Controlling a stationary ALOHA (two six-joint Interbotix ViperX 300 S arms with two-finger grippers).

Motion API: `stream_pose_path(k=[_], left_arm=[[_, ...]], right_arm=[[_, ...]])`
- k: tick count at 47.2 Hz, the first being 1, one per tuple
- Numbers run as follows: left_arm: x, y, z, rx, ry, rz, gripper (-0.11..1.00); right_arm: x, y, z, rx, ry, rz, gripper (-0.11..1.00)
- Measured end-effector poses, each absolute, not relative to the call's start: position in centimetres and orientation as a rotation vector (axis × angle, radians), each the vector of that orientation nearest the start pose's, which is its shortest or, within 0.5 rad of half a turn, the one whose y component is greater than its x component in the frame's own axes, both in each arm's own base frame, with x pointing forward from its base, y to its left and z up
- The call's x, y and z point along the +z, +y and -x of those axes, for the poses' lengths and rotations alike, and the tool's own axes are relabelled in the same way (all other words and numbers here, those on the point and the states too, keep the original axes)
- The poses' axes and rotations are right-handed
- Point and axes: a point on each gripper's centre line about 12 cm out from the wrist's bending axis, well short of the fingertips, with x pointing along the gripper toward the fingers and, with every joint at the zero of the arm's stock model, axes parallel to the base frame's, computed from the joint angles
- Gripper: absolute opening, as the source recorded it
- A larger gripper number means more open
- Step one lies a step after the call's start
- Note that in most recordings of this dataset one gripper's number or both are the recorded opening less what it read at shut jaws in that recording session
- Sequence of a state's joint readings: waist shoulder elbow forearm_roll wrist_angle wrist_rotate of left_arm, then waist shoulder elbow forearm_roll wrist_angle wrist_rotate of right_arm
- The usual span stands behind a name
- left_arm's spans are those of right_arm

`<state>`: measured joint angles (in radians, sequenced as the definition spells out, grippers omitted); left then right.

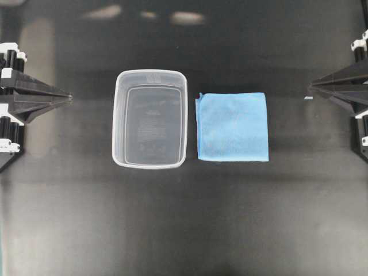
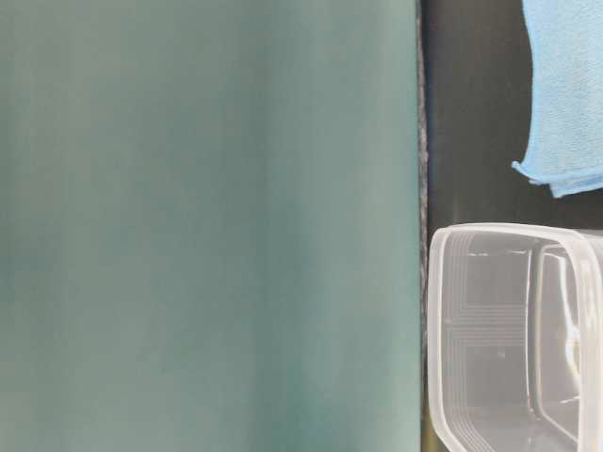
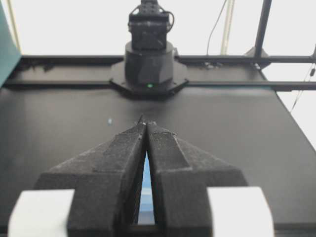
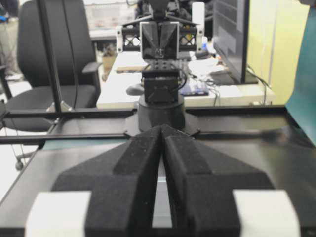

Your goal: Place the blue towel into the container with the left arm.

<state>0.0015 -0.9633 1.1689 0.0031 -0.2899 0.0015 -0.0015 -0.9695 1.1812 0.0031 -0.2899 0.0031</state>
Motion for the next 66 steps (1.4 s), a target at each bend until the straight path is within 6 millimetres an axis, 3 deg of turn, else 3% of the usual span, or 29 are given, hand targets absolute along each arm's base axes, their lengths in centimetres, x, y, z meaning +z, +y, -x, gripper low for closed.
stream_pose_path(k=[4, 8, 22, 27, 35, 38, 43, 50, 54, 57, 66], left_arm=[[29.6, -0.1, -20.2, -0.007, -0.052, 0.002, 0.02], [29.5, -0.2, -21.1, -0.012, 0.026, 0.008, 0.01], [30.3, 0.1, -25.2, 0.006, 0.299, -0.005, 0.01], [30.8, 0.6, -27.2, 0.025, 0.374, -0.003, 0.02], [31.1, 1.4, -30.6, 0.049, 0.459, 0.001, 0.02], [30.9, 1.5, -31.9, 0.052, 0.486, 0.002, 0.04], [30.6, 1.7, -34.3, 0.057, 0.543, 0.004, 0.24], [29.0, 2.0, -38.5, 0.059, 0.672, 0.004, 0.68], [28.2, 2.2, -40.7, 0.062, 0.724, 0.005, 0.85], [27.5, 2.3, -42.6, 0.064, 0.755, 0.006, 0.91], [24.5, 2.6, -48.3, 0.059, 0.826, -0.005, 0.90]], right_arm=[[29.1, 0.0, -19.8, -0.003, -0.075, -0.009, 0.10], [28.8, -0.1, -19.8, -0.003, -0.068, -0.018, 0.01], [28.2, -0.6, -19.7, -0.032, -0.038, -0.074, 0.03], [27.9, -1.1, -19.7, -0.056, -0.007, -0.089, 0.20], [27.4, -1.6, -19.6, -0.082, 0.033, -0.093, 0.69], [27.4, -1.7, -19.5, -0.088, 0.040, -0.094, 0.80], [27.3, -1.7, -19.5, -0.091, 0.050, -0.094, 0.81], [27.4, -1.7, -19.0, -0.094, 0.039, -0.095, 0.79], [27.4, -1.7, -18.7, -0.092, 0.028, -0.095, 0.79], [27.6, -1.7, -18.4, -0.093, 0.012, -0.096, 0.79], [28.3, -1.6, -17.7, -0.089, -0.030, -0.092, 0.79]])
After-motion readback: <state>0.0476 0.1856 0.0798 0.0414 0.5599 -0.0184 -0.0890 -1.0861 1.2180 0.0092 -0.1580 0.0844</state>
